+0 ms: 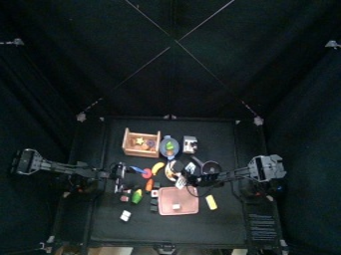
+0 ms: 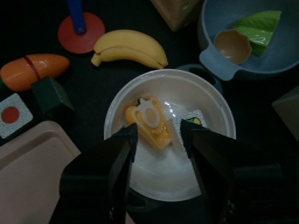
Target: Grab sushi piece
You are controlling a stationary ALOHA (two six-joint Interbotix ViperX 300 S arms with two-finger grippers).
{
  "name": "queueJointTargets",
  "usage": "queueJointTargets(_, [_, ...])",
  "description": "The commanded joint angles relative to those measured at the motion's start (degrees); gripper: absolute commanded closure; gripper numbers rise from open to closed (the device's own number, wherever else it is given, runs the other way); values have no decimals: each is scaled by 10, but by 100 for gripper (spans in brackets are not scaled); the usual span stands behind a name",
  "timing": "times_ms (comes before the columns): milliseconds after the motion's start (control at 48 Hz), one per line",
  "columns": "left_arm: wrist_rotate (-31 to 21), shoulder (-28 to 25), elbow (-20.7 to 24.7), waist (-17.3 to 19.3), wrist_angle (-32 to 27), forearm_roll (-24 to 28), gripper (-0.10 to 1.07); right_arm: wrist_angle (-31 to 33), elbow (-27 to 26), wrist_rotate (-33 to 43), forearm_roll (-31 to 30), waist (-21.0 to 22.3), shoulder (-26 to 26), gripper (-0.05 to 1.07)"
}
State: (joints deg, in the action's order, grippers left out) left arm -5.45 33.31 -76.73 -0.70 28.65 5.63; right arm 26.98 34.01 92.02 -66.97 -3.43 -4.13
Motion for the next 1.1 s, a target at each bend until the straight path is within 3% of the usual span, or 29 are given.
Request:
queueJointTargets(0, [0, -1, 6, -1, 2, 0, 0, -4, -10, 0, -11, -17, 50, 22])
queueJointTargets(229, [-1, -1, 7, -1, 2, -1, 0, -41, -4, 0, -11, -96, 75, 22])
queueJointTargets(500, [-1, -1, 5, -1, 2, -1, 0, -41, 1, 1, -10, -203, 42, 22])
queueJointTargets(792, [2, -1, 5, -1, 2, -18, 0, -44, -20, 0, 4, -226, -21, 22])
queueJointTargets(1083, [2, -1, 4, -1, 2, -18, 0, -32, -20, 0, 4, -222, -27, 22])
